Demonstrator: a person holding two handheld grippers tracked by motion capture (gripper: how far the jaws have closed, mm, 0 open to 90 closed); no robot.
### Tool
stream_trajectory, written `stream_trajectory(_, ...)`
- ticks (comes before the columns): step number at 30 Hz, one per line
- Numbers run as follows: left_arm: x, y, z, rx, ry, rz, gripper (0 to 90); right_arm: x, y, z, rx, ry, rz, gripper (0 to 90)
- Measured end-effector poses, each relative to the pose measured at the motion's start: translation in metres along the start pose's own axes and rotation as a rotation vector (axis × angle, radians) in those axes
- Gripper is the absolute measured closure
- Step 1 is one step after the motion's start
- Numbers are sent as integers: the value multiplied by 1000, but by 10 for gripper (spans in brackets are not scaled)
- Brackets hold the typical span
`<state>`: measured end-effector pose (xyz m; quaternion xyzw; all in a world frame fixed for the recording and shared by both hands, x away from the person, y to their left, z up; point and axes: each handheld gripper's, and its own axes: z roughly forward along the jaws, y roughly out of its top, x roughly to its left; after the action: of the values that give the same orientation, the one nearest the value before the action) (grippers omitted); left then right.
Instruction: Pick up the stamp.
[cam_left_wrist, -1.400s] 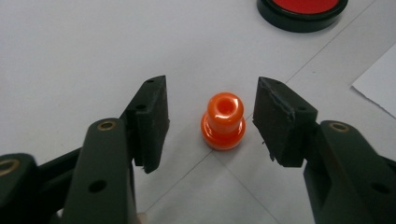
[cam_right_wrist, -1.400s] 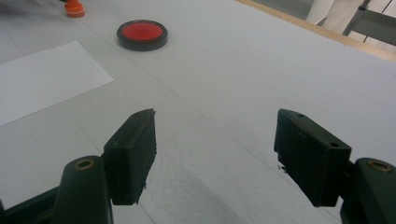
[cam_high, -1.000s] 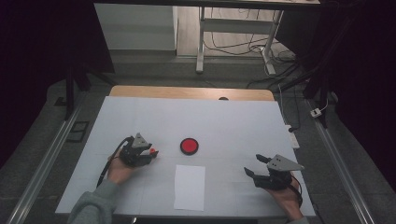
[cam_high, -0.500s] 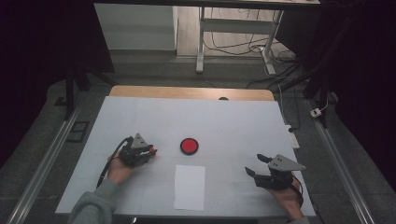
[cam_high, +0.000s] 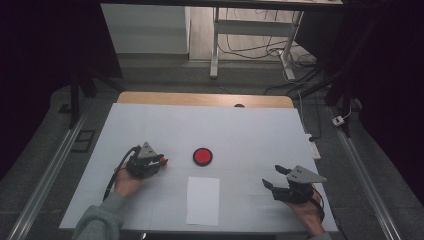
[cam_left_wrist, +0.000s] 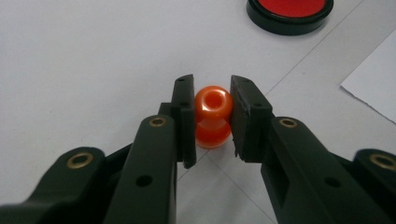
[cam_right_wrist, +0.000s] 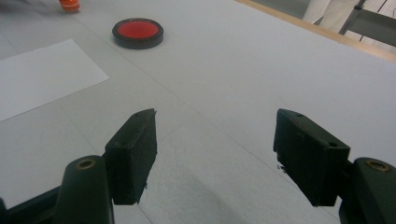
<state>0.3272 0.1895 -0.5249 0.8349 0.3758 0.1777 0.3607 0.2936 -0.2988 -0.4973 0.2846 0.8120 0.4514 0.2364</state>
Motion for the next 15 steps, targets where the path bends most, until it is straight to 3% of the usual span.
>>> stream_trajectory(15,-1,2,-8,-55,-24,-11,723,0,0,0,-1,-3,1,296)
